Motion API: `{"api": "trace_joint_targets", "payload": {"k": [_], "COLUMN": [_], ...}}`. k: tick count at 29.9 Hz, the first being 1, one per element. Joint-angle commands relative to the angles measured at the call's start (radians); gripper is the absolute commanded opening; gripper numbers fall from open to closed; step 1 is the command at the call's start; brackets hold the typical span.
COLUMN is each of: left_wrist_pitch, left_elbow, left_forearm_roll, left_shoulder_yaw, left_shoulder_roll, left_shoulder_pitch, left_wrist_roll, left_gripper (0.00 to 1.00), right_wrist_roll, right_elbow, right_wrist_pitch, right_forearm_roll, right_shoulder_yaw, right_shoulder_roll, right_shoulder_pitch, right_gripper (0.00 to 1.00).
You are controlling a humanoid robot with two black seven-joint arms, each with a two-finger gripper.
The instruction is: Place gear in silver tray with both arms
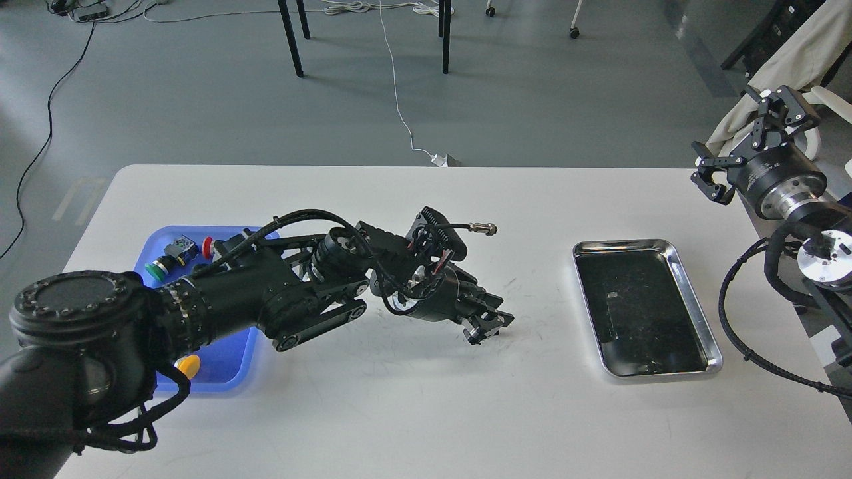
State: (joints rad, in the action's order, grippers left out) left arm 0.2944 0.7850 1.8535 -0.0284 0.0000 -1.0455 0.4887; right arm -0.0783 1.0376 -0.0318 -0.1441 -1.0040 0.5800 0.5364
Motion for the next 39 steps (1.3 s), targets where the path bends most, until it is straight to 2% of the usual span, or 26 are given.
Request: {"api": "trace_joint_targets", "payload": {"k": [1, 7, 11, 15, 19, 25, 31, 35, 39], "left_wrist_pitch": [0.0, -0.003, -0.006, -0.011, -0.058, -0.09, -0.124, -0.11, -0.081], "left_elbow": [-0.001, -0.001, -0.001, -0.003, -0.012, -0.021, -0.045, -0.09, -0.186], "left_forearm_roll": [-0.045, -0.192, -0.295, -0.384, -0.489, -0.735, -0.872, -0.922, -1.025], "left_shoulder_yaw": [-0.011, -0.013, -0.016, -0.027, -0.033, -0.059, -0.061, -0.059, -0.062], "left_shoulder_roll": [0.0, 0.029, 0.095, 0.169, 0.236, 0.331, 0.417, 0.436, 0.453], "left_shoulder_pitch": [-0.016, -0.091, -0.126, -0.169, -0.194, -0.196, -0.196, -0.196, -0.189], "left_wrist_roll": [0.0, 0.0, 0.0, 0.0, 0.0, 0.0, 0.0, 0.0, 0.0], "left_gripper": [0.42, 0.5, 0.56, 0.62, 0.78, 0.92, 0.94, 0.95, 0.96], "right_wrist_roll": [0.0, 0.0, 0.002, 0.003, 0.002, -0.003, -0.008, -0.002, 0.003], "right_elbow": [-0.002, 0.018, 0.051, 0.114, 0.131, 0.148, 0.148, 0.148, 0.154], "right_wrist_pitch": [0.001, -0.013, -0.019, -0.068, -0.077, -0.115, -0.146, -0.16, -0.16], "right_forearm_roll": [-0.005, -0.006, -0.009, -0.023, -0.054, -0.098, -0.218, -0.272, -0.281], "right_shoulder_yaw": [0.062, 0.133, 0.14, 0.188, 0.205, 0.212, 0.28, 0.41, 0.531], "right_shoulder_roll": [0.029, 0.092, 0.133, 0.184, 0.201, 0.21, 0.227, 0.256, 0.303], "right_shoulder_pitch": [0.013, 0.03, 0.034, 0.039, 0.043, 0.045, 0.069, 0.148, 0.236], "right_gripper": [0.99, 0.99, 0.99, 0.99, 0.99, 0.99, 0.99, 0.99, 0.99]}}
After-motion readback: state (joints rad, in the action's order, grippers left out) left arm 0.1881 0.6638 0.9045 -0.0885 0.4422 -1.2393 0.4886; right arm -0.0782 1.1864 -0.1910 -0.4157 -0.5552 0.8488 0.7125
